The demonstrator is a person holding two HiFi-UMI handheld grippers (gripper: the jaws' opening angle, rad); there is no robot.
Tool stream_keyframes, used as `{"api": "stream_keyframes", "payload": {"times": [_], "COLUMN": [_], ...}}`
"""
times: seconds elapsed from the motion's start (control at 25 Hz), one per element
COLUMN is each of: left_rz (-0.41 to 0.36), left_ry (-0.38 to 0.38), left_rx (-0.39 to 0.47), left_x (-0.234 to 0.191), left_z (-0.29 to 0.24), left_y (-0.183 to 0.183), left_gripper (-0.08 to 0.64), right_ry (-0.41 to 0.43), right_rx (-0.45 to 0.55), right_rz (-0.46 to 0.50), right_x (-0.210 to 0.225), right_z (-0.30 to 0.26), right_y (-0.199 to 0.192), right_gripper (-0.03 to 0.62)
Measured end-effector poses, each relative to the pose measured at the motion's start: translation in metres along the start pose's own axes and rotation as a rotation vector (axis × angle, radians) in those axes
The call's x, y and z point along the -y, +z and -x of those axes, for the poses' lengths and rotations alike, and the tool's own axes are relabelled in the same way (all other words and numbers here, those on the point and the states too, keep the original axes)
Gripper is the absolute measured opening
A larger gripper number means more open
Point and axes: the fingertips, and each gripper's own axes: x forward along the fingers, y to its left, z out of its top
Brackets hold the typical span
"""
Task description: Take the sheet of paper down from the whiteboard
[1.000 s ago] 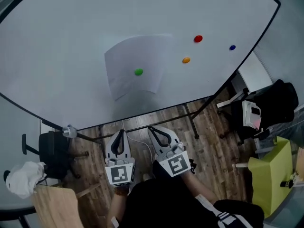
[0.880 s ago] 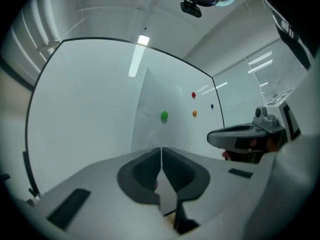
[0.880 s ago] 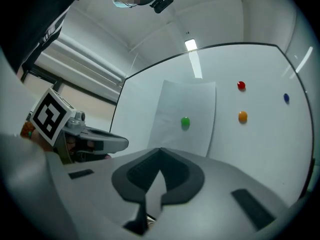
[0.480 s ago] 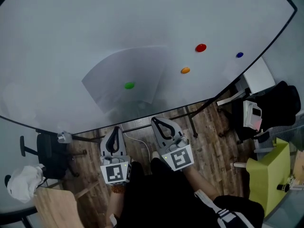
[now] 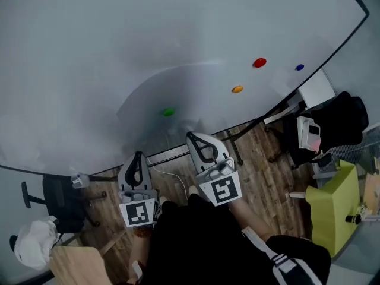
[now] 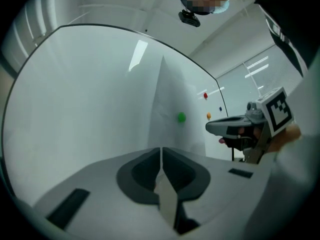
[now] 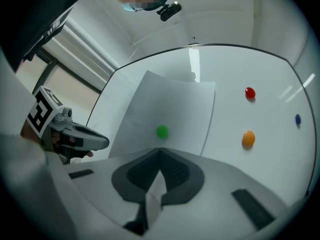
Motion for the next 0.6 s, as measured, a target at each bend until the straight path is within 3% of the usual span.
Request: {"api": "stream_keyframes", "payload": {"times": [0.16, 0.6], "left_rz": [-0.04, -0.012], "left_ry": [-0.05, -0.173], "left_rx": [-0.011, 0.02], "left_x": [-0.008, -0.009], "left_z": [-0.005, -0.012], "left_y": [-0.003, -0.001], "left_gripper": [0.02, 0.058], "right_ry": [-0.039, -0.11], "right_rx": [-0.012, -0.034], "right_rz": [0.028, 0.087], "right_x": [0.0, -0.006], "right_z": [-0.008, -0.017], "right_y": [0.003, 0.009], "right_gripper": [-0.002, -0.002]}}
